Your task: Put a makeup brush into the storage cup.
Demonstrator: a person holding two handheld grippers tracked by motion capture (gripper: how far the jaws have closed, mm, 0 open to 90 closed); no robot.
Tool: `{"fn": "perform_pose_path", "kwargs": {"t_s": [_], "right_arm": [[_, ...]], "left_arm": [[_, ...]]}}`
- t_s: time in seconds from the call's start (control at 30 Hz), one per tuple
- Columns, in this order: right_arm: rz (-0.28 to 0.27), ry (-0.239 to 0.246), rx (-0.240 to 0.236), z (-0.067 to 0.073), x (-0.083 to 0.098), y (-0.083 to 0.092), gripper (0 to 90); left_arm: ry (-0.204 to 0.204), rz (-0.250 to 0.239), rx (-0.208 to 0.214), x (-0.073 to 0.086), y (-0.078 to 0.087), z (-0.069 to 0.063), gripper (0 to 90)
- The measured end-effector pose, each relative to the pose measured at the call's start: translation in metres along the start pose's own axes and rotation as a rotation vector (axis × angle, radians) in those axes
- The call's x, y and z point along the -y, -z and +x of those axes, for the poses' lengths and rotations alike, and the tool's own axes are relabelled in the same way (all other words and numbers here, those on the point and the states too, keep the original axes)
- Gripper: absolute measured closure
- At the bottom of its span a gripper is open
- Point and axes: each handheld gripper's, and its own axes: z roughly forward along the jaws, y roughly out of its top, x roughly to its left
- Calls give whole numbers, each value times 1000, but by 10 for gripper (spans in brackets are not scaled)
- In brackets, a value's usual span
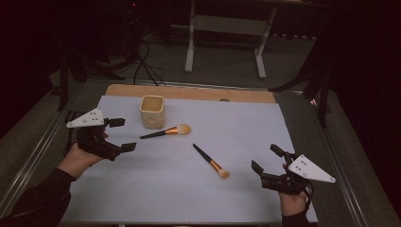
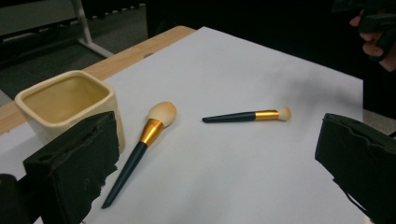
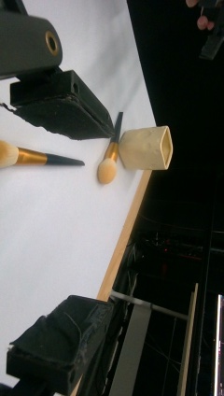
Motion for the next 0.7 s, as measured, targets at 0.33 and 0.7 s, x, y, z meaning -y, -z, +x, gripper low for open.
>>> {"fn": "perform_pose_path", "kwargs": {"t_s": [0.33,0.7], "right_arm": [[6,2,-6,0,1,-1,136],[9,3,-5,1,1,-1,136]], "left_arm": [[-28,42,38,-11,-22,6,4],[-74,99,52,-21,-47,10,8]]}}
